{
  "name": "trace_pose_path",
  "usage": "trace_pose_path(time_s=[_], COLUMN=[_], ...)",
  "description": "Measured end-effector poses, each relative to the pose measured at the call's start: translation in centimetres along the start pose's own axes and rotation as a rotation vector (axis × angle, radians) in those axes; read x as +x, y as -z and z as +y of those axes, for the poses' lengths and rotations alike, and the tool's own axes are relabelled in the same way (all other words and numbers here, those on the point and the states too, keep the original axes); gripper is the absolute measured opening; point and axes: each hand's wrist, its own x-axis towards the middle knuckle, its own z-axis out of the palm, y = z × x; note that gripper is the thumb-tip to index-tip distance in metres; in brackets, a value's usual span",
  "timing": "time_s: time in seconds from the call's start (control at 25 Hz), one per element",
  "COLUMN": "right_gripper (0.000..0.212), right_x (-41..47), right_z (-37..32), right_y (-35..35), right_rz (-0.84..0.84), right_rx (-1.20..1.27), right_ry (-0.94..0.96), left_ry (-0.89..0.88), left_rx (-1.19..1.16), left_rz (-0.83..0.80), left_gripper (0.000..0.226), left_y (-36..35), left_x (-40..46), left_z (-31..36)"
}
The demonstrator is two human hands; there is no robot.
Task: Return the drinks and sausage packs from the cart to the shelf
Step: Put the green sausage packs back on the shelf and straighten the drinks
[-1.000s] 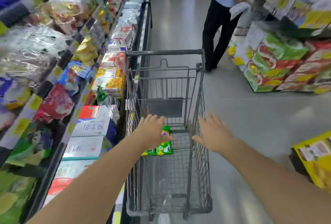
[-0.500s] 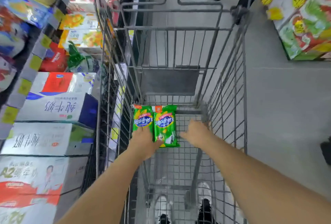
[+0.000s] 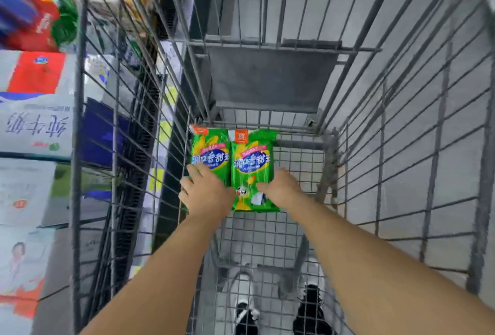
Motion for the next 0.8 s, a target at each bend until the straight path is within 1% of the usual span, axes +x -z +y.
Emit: trace_pose_path(time_s=[0.08, 0.12, 0.2, 0.24, 0.32, 0.36, 0.44, 0.52, 0.6, 0.64, 0.72, 0.8], right_gripper=[0.057, 0.057, 0.057, 0.059, 0.065, 0.063, 0.056, 0.046, 0.040, 0.042, 0.057, 0.070], right_x=[0.7, 0.9, 1.1, 1.2, 1.6, 1.9, 2.5, 2.2, 1.3, 1.4, 1.1, 0.9], right_z=[-0.2, -0.3, -0.5, -0.5, -0.5, -0.4, 0.2, 0.6, 1.1, 1.6, 2.3, 2.5], right_y=[-1.0, -1.2, -1.4, -1.5, -1.6, -1.5, -1.3, -0.4, 0.8, 1.0, 1.2, 1.3], right_rz=[0.004, 0.013, 0.036, 0.058, 0.106, 0.106, 0.083, 0.035, 0.022, 0.033, 0.088, 0.132], right_rx=[0.136, 0.223, 0.366, 0.396, 0.362, 0.333, 0.322, 0.371, 0.420, 0.447, 0.446, 0.382], right_ry=[-0.034, -0.052, -0.091, -0.108, -0.126, -0.125, -0.150, -0.201, -0.249, -0.264, -0.276, -0.283], left_ry=[0.005, 0.002, 0.016, 0.034, 0.056, 0.070, 0.118, 0.168, 0.169, 0.145, 0.109, 0.112], left_rx=[0.015, -0.002, -0.093, -0.153, -0.279, -0.332, -0.426, -0.486, -0.480, -0.441, -0.407, -0.525], left_rz=[-0.019, -0.034, -0.064, -0.062, -0.006, 0.031, 0.041, -0.022, -0.082, -0.108, -0.160, -0.230], left_gripper=[0.104, 0.107, 0.108, 0.105, 0.093, 0.089, 0.086, 0.081, 0.074, 0.071, 0.070, 0.073], left_y=[-0.3, -0.4, -0.6, -0.6, -0.5, -0.4, -0.6, -1.1, -1.5, -1.7, -2.2, -2.0], left_x=[0.3, 0.5, 0.8, 0.9, 1.2, 1.3, 1.8, 2.6, 2.9, 2.9, 2.9, 2.8], left_z=[0.1, 0.1, 0.3, 0.5, 0.7, 0.8, 0.9, 1.0, 1.2, 1.4, 1.7, 2.0])
